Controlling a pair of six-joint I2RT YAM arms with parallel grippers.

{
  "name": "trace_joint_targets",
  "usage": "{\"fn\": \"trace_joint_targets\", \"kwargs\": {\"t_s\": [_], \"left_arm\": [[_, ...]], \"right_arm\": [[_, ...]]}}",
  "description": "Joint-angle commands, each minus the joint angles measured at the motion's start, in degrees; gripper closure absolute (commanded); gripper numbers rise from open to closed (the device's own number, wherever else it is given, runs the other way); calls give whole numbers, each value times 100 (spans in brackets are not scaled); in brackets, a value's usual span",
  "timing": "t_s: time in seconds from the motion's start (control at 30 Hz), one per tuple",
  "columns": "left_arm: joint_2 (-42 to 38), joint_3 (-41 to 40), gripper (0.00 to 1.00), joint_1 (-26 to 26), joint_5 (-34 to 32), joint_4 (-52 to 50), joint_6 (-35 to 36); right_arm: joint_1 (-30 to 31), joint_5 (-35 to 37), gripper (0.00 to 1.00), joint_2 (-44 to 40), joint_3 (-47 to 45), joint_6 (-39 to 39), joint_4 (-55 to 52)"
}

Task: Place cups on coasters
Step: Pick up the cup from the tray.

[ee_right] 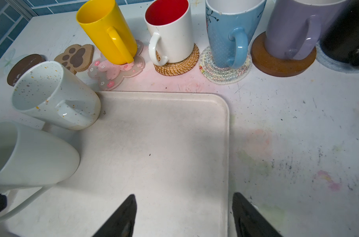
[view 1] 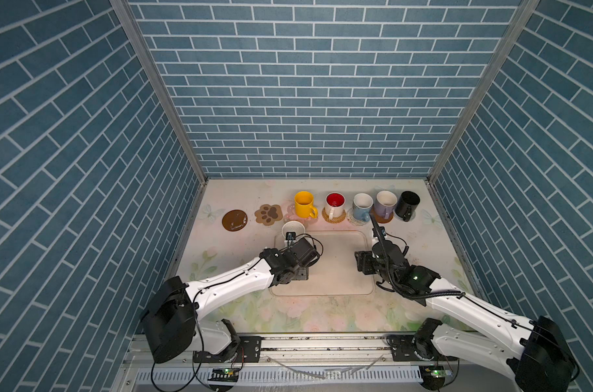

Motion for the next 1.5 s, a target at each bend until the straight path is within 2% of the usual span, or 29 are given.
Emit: {"fn": "trace_joint_targets", "kwargs": {"t_s": [0.0, 0.4, 0.7, 0.77, 0.97, 1.3, 1.4, 1.47], "left_arm": [[72, -103, 39, -20, -41, 107, -71], [136, -347, 64, 160, 38, 434, 52], [-173, -467, 90, 190, 70, 356, 297], [-214, -444, 100, 195, 26, 297, 392], [-645, -268, 100, 196, -231, -94, 543], [-1687, 595, 100, 275, -886, -1243, 872], [-1968, 746, 100, 621, -787, -1378, 1043], [-2051, 850, 100, 1066, -498, -1389, 1198]], "right_arm": [[-29, -91, 26, 74, -100, 24, 151], [-37, -135, 26, 136, -67, 33, 112], [-30, -76, 26, 327, -10, 7, 55], [-34, -104, 25, 374, 5, -40, 68], [-31, -332, 25, 338, 38, -178, 144], [-34, -402, 24, 344, 362, -392, 40], [-35, -464, 22, 380, 444, -489, 140], [-51, -498, 21, 472, 565, -585, 174]]}}
